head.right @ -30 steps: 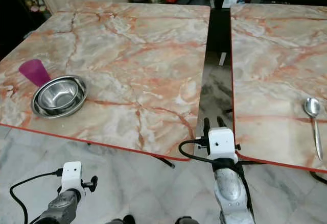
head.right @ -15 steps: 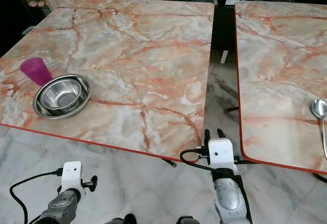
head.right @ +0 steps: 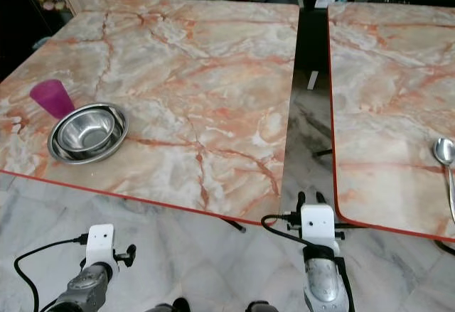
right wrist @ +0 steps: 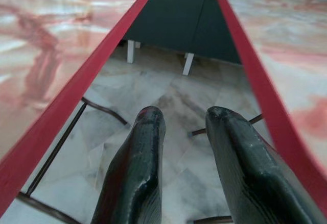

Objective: Setting the table

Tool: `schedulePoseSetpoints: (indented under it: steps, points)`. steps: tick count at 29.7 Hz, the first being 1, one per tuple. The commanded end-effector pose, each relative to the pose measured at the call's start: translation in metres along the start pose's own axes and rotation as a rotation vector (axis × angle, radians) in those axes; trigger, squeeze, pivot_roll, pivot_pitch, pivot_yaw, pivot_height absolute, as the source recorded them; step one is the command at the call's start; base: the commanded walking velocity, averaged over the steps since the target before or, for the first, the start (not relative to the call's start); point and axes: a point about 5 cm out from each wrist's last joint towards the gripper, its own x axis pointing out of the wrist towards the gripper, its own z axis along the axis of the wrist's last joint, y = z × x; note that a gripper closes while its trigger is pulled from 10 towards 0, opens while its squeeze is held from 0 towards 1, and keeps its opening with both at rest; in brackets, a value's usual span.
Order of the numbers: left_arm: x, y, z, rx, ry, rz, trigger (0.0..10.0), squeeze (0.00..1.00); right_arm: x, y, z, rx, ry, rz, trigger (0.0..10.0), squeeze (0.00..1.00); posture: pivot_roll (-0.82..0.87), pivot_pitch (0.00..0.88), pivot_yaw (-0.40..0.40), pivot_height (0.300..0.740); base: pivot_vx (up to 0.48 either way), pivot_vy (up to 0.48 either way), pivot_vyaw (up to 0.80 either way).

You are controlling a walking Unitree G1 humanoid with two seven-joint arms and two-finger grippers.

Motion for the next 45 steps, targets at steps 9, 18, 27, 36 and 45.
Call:
schedulePoseSetpoints:
  steps: [9, 18, 27, 36, 45]
  points:
    - [-0.002, 0.006, -0.007, 0.003, 0.029, 0.009, 10.0, 0.00, -0.018, 0.005, -0.044, 0.026, 0.184, 0.012, 10.0, 0.00, -0.12, 0.175, 0.075, 0.740, 0.000, 0.000, 0.00]
    - [-0.002, 0.006, -0.009, 0.016, 0.039, 0.009, 10.0, 0.00, -0.033, 0.010, -0.084, 0.100, 0.411, 0.019, 10.0, 0.00, -0.12, 0.176, 0.074, 0.740, 0.000, 0.000, 0.00]
    - [-0.004, 0.008, -0.017, 0.094, 0.097, 0.000, 10.0, 0.00, -0.049, 0.022, -0.113, 0.049, 0.615, 0.126, 10.0, 0.00, -0.12, 0.177, 0.078, 0.740, 0.000, 0.000, 0.00]
    - [-0.009, 0.017, -0.032, 0.112, 0.152, 0.021, 10.0, 0.00, -0.045, 0.035, -0.114, 0.050, 0.675, 0.180, 10.0, 0.00, -0.12, 0.178, 0.070, 0.740, 0.000, 0.000, 0.00]
    - [-0.010, 0.010, -0.038, 0.070, 0.158, 0.017, 10.0, 0.00, -0.036, 0.042, -0.107, -0.022, 0.634, 0.284, 10.0, 0.00, -0.12, 0.164, 0.043, 0.740, 0.000, 0.000, 0.00]
